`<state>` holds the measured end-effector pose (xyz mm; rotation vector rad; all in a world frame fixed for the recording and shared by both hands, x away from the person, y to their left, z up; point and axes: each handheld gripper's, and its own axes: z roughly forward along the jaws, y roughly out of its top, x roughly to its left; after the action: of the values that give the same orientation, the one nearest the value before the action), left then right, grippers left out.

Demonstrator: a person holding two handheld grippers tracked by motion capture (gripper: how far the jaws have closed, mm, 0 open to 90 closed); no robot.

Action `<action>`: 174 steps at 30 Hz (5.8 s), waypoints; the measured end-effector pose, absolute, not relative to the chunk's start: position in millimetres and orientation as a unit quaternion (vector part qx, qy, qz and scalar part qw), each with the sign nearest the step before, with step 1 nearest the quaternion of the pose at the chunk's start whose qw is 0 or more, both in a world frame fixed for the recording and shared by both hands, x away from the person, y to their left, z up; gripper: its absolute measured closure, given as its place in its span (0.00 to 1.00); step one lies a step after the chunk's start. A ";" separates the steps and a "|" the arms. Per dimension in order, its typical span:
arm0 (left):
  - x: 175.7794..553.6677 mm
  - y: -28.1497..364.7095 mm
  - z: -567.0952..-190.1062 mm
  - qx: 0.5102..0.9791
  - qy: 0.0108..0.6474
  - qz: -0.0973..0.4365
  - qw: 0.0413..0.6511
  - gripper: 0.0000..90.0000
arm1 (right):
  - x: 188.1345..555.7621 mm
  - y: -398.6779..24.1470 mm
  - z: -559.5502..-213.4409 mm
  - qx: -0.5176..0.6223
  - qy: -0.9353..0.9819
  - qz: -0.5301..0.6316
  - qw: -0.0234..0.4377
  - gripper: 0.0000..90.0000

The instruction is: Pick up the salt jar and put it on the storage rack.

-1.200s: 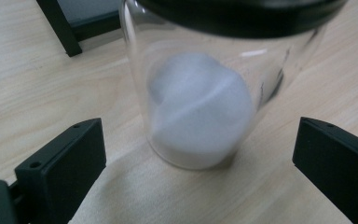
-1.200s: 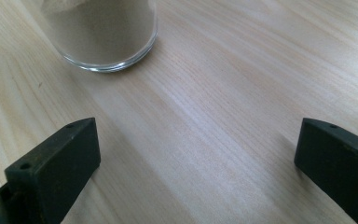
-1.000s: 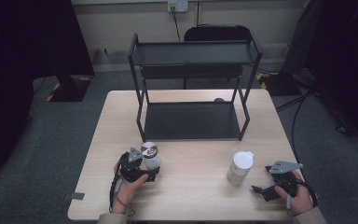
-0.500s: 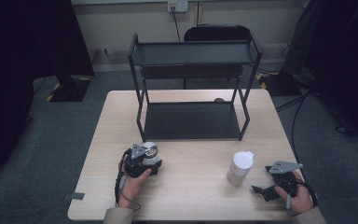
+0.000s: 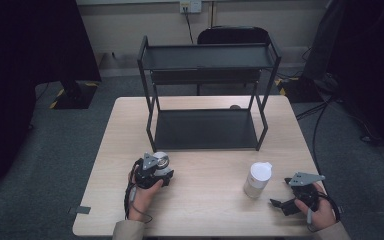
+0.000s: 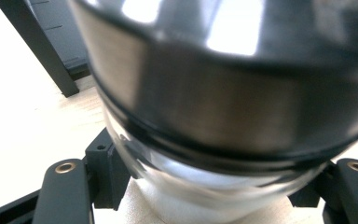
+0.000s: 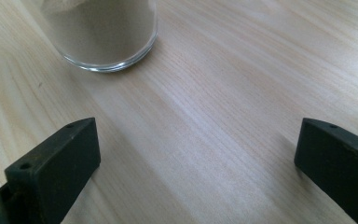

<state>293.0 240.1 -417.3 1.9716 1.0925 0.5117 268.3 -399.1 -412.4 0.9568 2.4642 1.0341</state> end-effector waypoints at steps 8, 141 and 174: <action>298.3 241.4 -410.9 0.786 0.431 0.188 0.400 0.34 | 268.2 -399.1 -412.6 0.333 0.858 0.360 0.151 0.00; 408.6 164.2 -183.0 0.814 0.361 0.160 0.426 0.34 | 267.8 -398.5 -412.5 0.335 0.857 0.360 0.152 0.00; 419.6 166.5 -125.1 0.806 0.363 0.179 0.432 0.34 | 268.0 -398.5 -412.4 0.335 0.858 0.360 0.151 0.00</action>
<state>419.6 166.5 -125.1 2.0087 0.9052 0.4468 268.0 -398.5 -412.4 0.9610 2.4622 1.0345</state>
